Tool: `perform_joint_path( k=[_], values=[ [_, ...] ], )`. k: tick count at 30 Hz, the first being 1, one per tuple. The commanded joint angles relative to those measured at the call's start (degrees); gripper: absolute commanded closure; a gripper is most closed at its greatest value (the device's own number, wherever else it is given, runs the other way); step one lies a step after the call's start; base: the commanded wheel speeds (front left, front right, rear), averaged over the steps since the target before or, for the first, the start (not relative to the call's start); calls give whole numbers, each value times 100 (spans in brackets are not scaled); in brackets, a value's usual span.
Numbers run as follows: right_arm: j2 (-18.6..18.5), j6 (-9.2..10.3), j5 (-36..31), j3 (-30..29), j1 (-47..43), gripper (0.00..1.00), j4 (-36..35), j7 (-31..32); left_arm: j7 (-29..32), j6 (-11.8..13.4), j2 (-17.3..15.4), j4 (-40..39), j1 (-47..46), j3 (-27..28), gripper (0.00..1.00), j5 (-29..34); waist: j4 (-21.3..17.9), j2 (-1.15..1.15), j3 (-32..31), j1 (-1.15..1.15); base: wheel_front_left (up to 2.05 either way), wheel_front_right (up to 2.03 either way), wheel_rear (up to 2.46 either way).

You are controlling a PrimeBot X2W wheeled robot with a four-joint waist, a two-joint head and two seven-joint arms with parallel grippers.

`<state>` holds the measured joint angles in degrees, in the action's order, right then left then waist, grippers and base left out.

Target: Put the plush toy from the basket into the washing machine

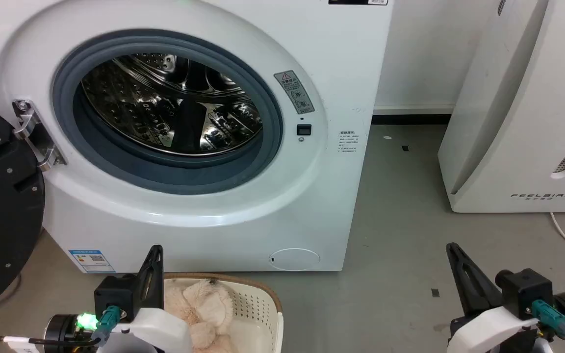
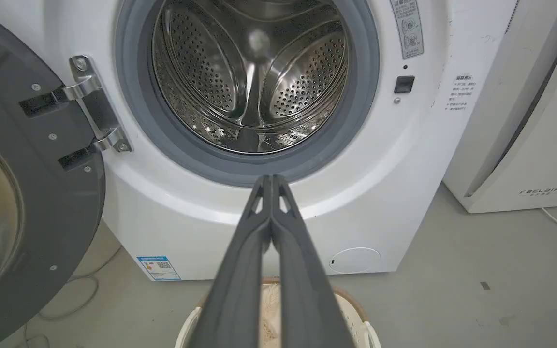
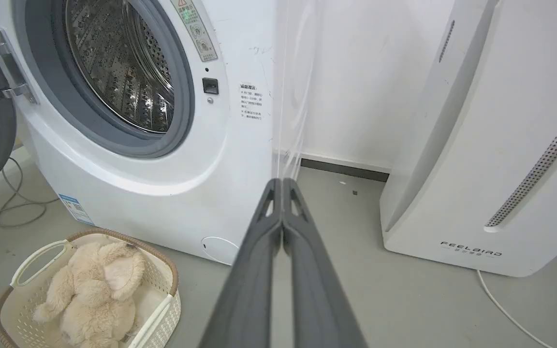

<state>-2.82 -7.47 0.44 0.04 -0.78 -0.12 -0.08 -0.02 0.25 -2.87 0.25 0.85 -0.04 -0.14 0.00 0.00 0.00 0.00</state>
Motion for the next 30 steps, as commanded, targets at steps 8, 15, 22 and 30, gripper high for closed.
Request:
perform_joint_path(
  k=[8,15,22,30],
  values=[
    [-6,-2,-44,-4,78,100,12,8,2,-25,0,-25,-85,4,100,14,0,0,0,0,0,0,0],
    [-6,-2,-44,-4,78,100,12,8,2,-25,0,-25,-85,4,100,14,0,0,0,0,0,0,0],
    [0,1,37,-34,1,0,3,-38,-38,48,0,10,-6,-29,0,-5,0,0,5,0,0,0,0],
    [-1,1,194,-87,16,0,-60,-133,-134,149,0,61,-75,-120,0,-29,-2,0,53,0,0,0,0]
  ],
)
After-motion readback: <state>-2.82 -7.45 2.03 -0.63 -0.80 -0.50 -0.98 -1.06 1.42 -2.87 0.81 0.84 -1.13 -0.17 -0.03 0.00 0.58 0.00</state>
